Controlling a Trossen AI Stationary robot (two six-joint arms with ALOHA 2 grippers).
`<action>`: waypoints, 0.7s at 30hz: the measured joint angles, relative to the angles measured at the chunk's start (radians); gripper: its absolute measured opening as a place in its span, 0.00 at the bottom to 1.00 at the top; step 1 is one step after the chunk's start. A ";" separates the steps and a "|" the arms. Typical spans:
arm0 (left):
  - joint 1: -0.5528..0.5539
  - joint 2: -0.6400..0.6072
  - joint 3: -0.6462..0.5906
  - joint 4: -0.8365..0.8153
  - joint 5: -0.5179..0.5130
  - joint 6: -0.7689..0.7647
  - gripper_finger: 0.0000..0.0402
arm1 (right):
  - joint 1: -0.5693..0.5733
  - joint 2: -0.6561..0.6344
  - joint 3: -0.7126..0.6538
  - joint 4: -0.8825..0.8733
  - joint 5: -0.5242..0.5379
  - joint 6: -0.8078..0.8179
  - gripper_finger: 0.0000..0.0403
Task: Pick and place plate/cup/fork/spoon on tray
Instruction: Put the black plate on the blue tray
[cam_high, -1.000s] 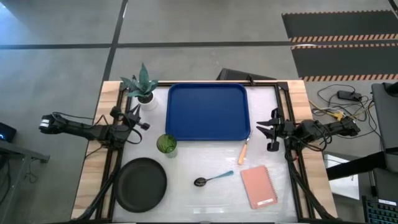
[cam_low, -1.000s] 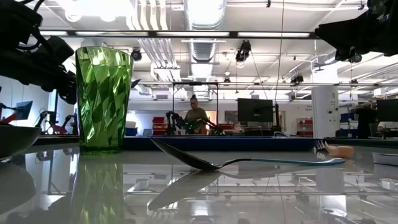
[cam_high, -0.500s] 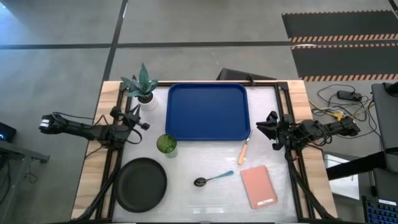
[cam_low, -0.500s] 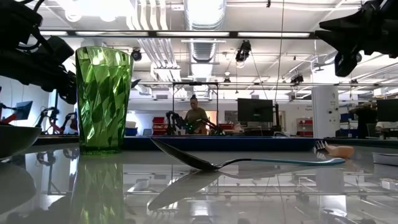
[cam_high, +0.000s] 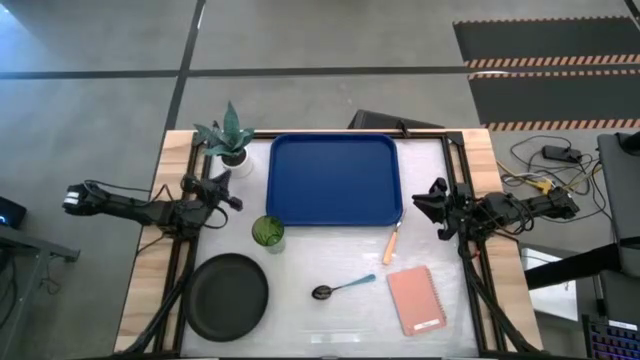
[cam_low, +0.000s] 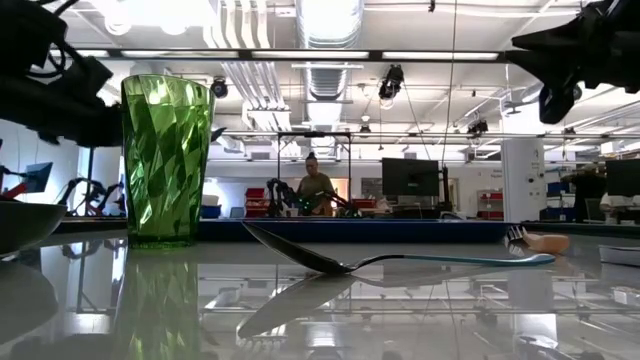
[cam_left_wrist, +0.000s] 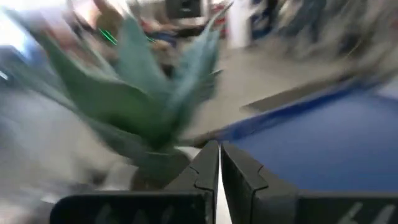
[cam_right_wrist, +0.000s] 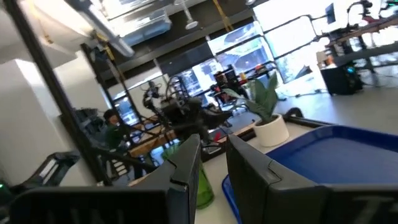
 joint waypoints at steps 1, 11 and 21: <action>0.000 0.000 0.002 0.012 0.041 -0.095 0.00 | 0.000 0.001 0.000 0.000 0.009 0.001 0.17; -0.002 0.000 0.059 0.310 0.565 -0.003 0.00 | 0.000 0.002 0.000 -0.008 0.016 0.010 0.17; -0.001 -0.029 0.092 0.486 0.959 0.052 0.00 | 0.000 0.002 0.000 -0.038 0.015 0.000 0.17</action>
